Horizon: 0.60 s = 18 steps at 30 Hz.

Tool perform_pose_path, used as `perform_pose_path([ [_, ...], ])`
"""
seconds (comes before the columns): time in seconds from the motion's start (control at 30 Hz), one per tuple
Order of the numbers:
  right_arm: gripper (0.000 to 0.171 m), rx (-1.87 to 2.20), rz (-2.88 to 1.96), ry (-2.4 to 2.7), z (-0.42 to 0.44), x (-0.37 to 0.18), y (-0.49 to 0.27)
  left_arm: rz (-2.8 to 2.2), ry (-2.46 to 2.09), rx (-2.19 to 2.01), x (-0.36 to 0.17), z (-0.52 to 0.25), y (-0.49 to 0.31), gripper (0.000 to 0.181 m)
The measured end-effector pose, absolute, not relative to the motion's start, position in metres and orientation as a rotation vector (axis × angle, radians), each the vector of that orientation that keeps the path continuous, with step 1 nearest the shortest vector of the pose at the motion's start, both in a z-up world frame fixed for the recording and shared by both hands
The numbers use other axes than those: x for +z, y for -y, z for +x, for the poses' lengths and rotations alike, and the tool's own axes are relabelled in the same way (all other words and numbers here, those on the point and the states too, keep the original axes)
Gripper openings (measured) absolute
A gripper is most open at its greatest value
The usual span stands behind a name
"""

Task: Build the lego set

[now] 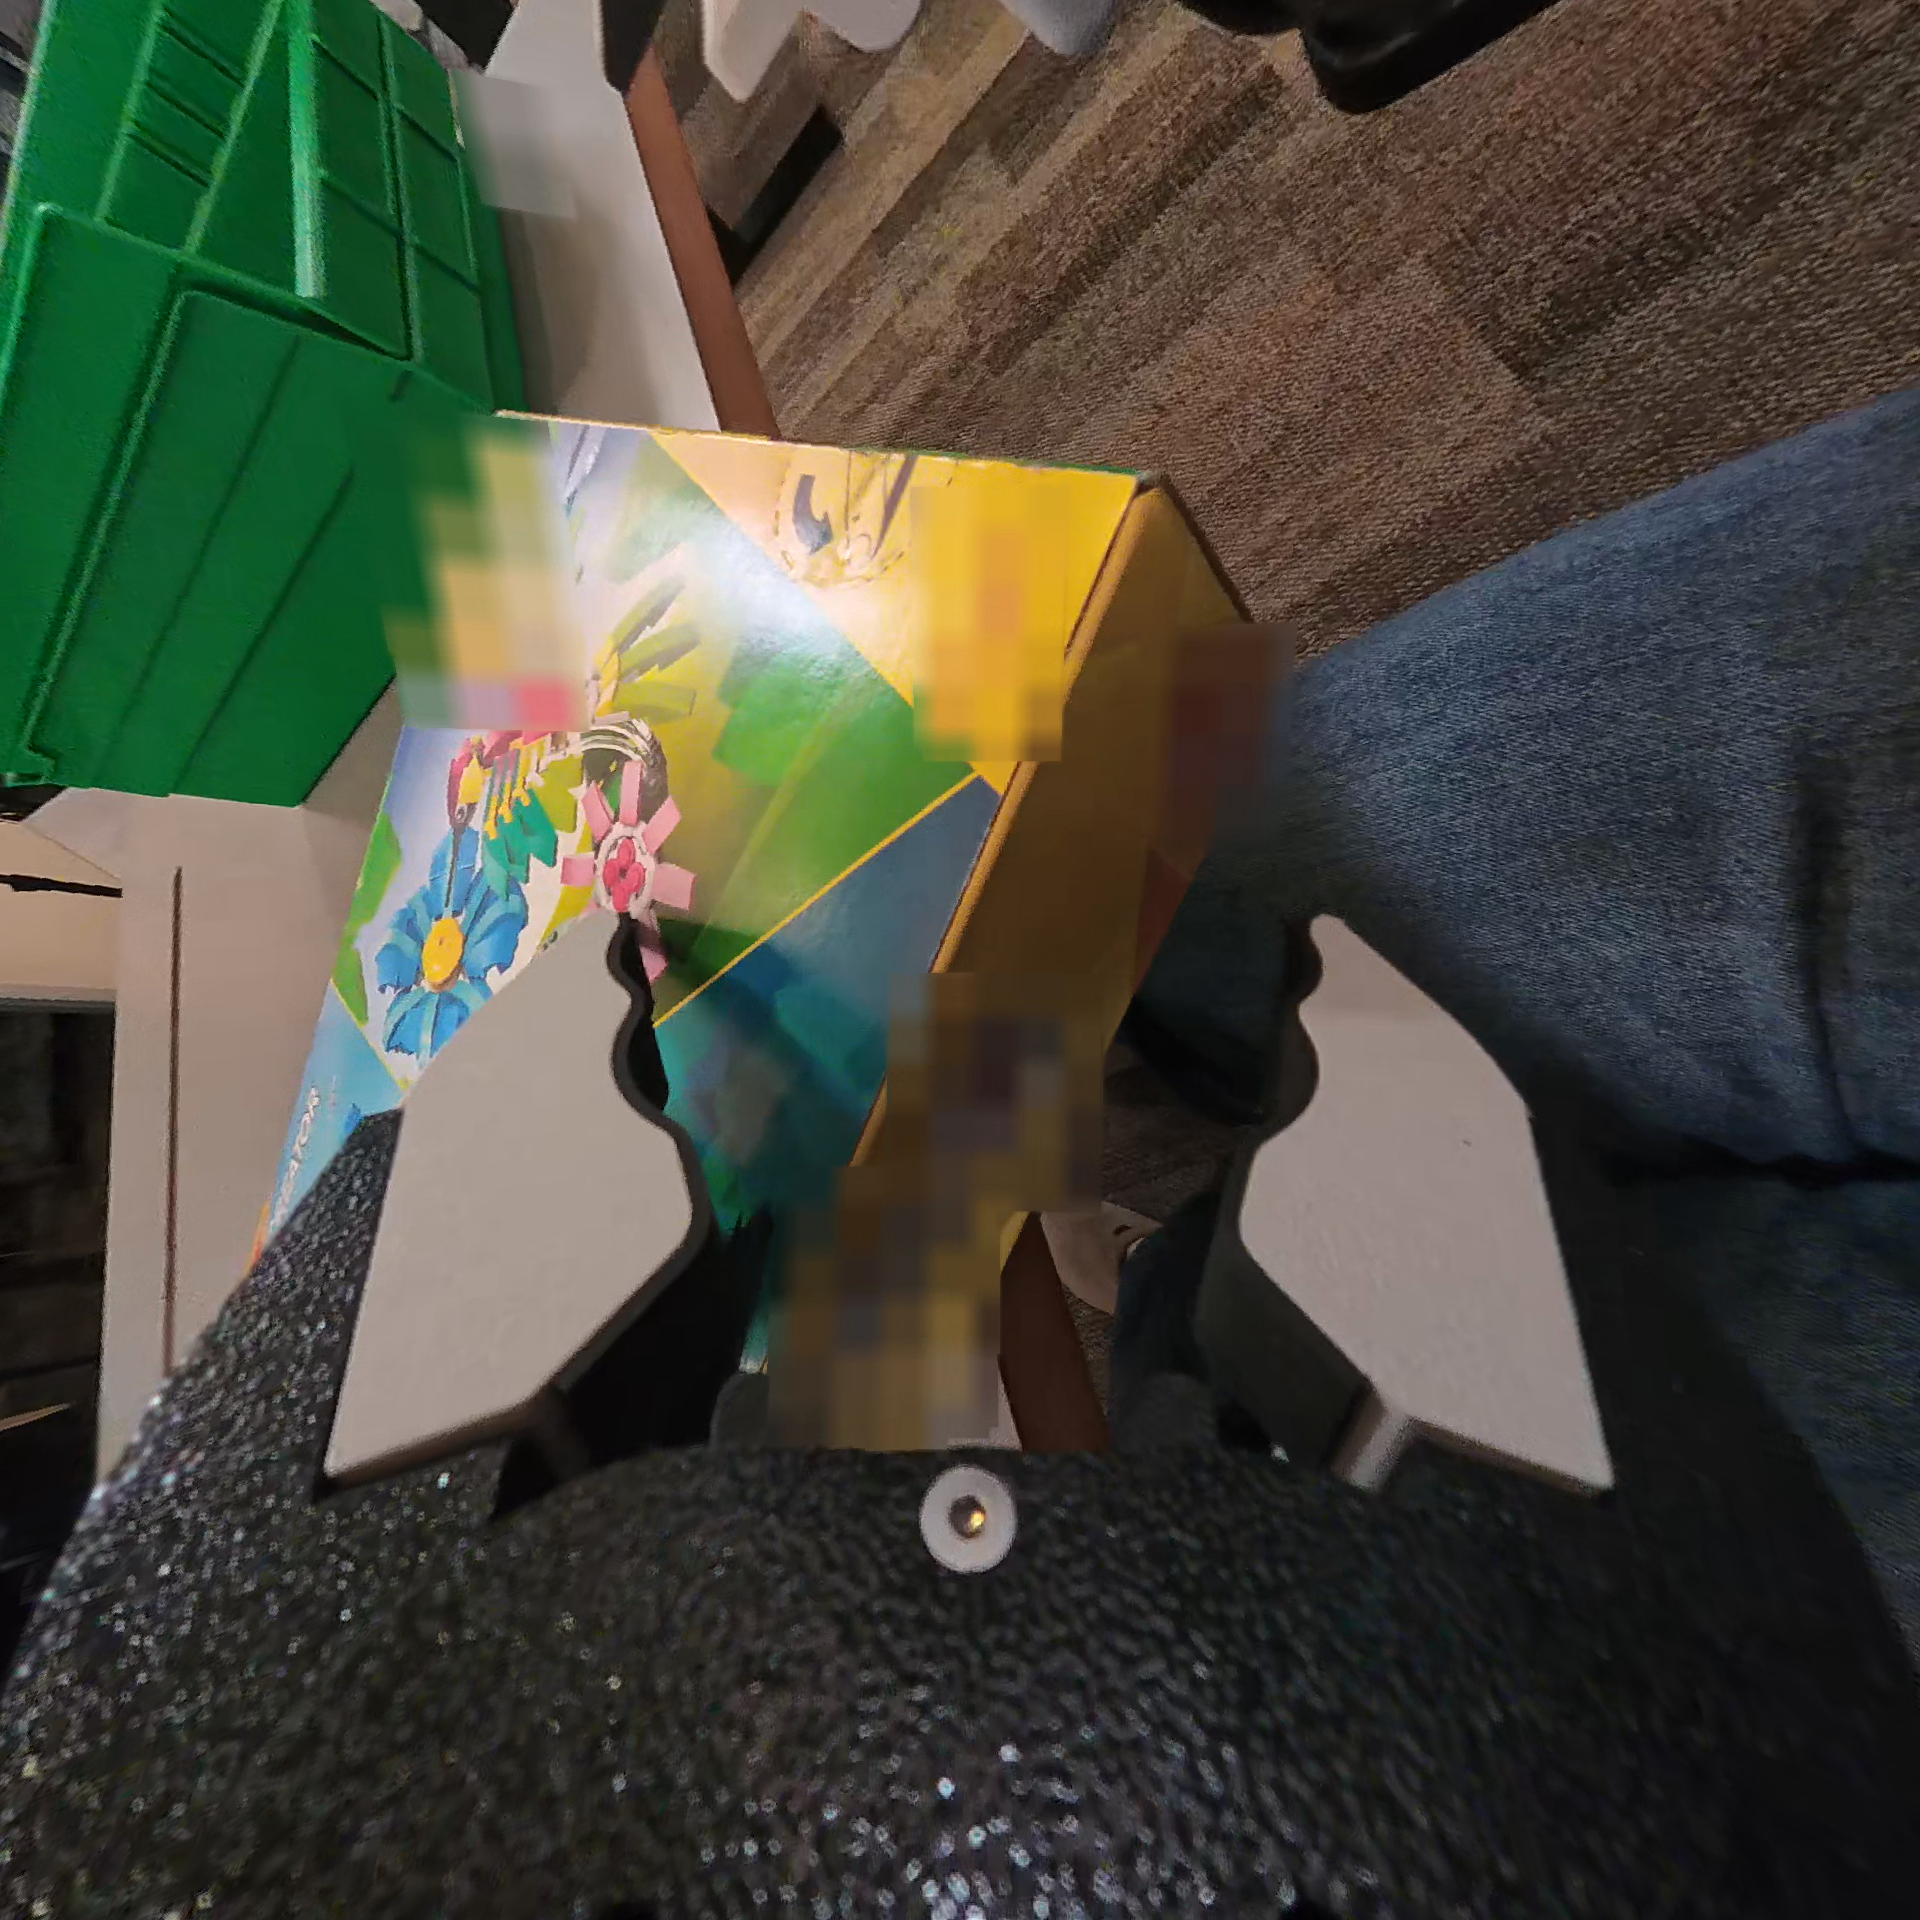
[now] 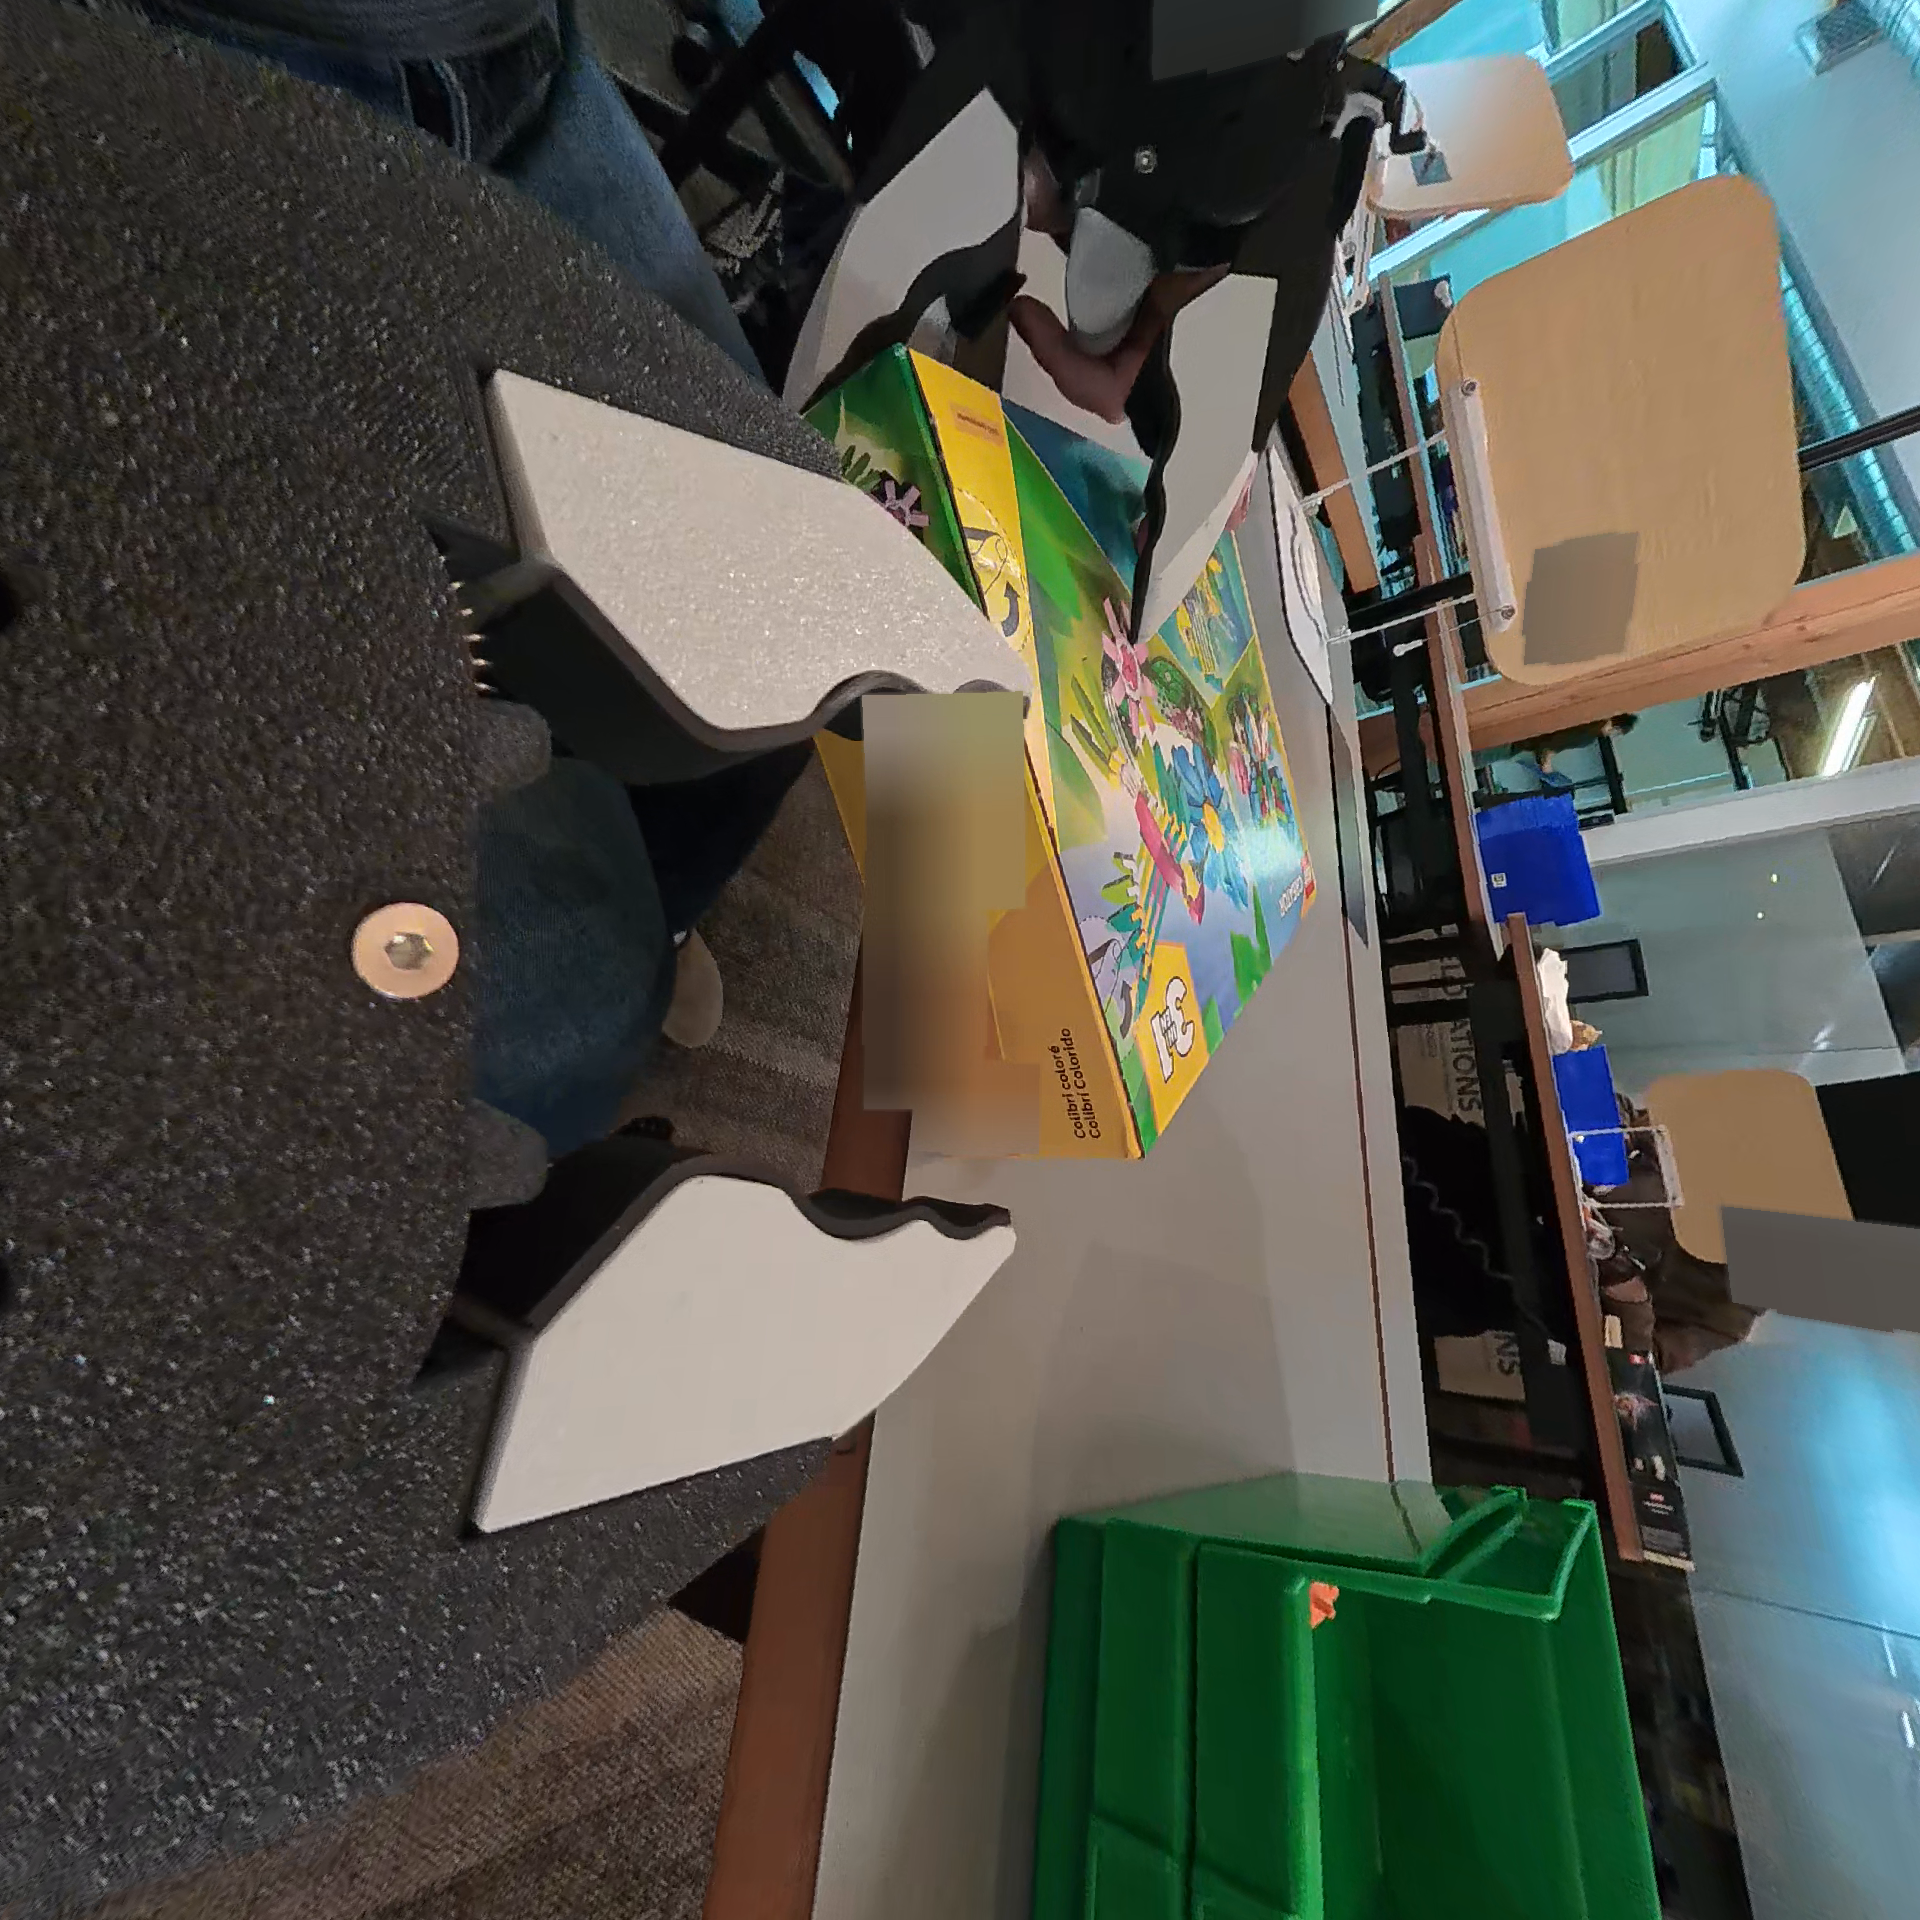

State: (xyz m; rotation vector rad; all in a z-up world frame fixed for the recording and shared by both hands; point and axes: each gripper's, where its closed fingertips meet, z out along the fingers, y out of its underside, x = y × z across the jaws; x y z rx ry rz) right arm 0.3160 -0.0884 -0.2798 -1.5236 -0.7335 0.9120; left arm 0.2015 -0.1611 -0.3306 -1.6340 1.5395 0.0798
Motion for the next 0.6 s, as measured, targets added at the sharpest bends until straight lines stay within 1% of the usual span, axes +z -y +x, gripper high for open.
perform_pose_path([
  [0.13, 0.087, 0.957, -1.562, 0.724, 0.314, -0.283, 0.089, -1.628, -1.547, 0.070, -0.330, 0.201, 0.161, 0.112],
  [0.2, 0.087, 1.048, -1.614, 0.677, 0.311, -0.284, 0.092, -1.607, -1.549, 0.105, -0.332, 0.200, 0.159, 0.112],
  [0.3, 0.087, 1.352, -1.793, 0.544, 0.296, -0.292, 0.105, -1.594, -1.535, 0.137, -0.332, 0.202, 0.156, 0.113],
  [0.4, 0.090, 1.637, -1.961, 0.426, 0.278, -0.302, 0.124, -1.568, -1.527, 0.211, -0.335, 0.205, 0.150, 0.115],
  [0.5, 0.092, 1.787, -2.071, 0.365, 0.264, -0.312, 0.137, -1.535, -1.550, 0.346, -0.341, 0.206, 0.143, 0.118],
  [0.6, 0.094, 1.913, -2.119, 0.310, 0.253, -0.317, 0.145, -1.495, -1.528, 0.451, -0.341, 0.205, 0.137, 0.113],
])
